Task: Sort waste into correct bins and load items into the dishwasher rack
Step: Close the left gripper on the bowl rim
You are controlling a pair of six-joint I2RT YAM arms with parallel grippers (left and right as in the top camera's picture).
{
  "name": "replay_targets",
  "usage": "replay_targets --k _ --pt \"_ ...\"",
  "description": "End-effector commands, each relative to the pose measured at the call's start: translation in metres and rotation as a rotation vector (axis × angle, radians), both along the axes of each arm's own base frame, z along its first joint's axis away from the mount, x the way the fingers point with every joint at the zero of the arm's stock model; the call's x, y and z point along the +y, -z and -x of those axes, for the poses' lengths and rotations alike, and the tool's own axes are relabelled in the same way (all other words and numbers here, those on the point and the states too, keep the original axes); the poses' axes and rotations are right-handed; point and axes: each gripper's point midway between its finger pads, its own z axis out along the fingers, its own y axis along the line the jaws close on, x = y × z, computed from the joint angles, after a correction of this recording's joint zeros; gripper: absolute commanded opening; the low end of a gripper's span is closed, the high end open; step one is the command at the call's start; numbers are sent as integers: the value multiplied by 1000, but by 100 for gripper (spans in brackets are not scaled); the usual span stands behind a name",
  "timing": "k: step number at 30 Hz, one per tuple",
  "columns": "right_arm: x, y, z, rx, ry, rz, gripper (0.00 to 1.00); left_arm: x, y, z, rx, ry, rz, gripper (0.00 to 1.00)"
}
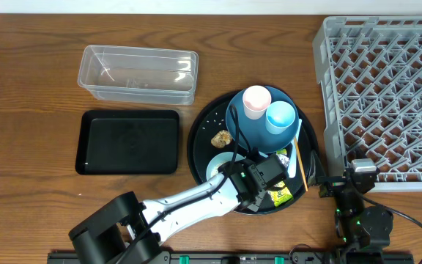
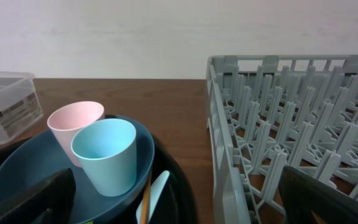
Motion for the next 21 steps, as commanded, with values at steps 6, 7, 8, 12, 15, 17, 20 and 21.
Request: replay_targets --k 6,7,8,12,15,17,20,21 --pt "-3 2 0 4 14 11 99 4 3 -1 -10 11 -21 32" --pt "-3 2 0 4 13 12 99 3 3 -1 -11 11 -20 32" --pt "-3 2 0 4 13 12 99 3 3 -1 -11 11 -19 32" --pt "-3 2 0 4 13 12 99 0 2 -3 -19 11 -7 32" --pt "-3 2 0 4 13 12 99 0 2 -5 -31 8 -9 32" --pt "-3 2 0 4 13 12 99 1 1 -6 -36 6 -12 32" --pt "-3 2 0 4 14 11 99 1 1 -6 -36 6 -13 32" --pt "-3 2 0 4 13 12 99 1 1 -6 -36 6 -13 32"
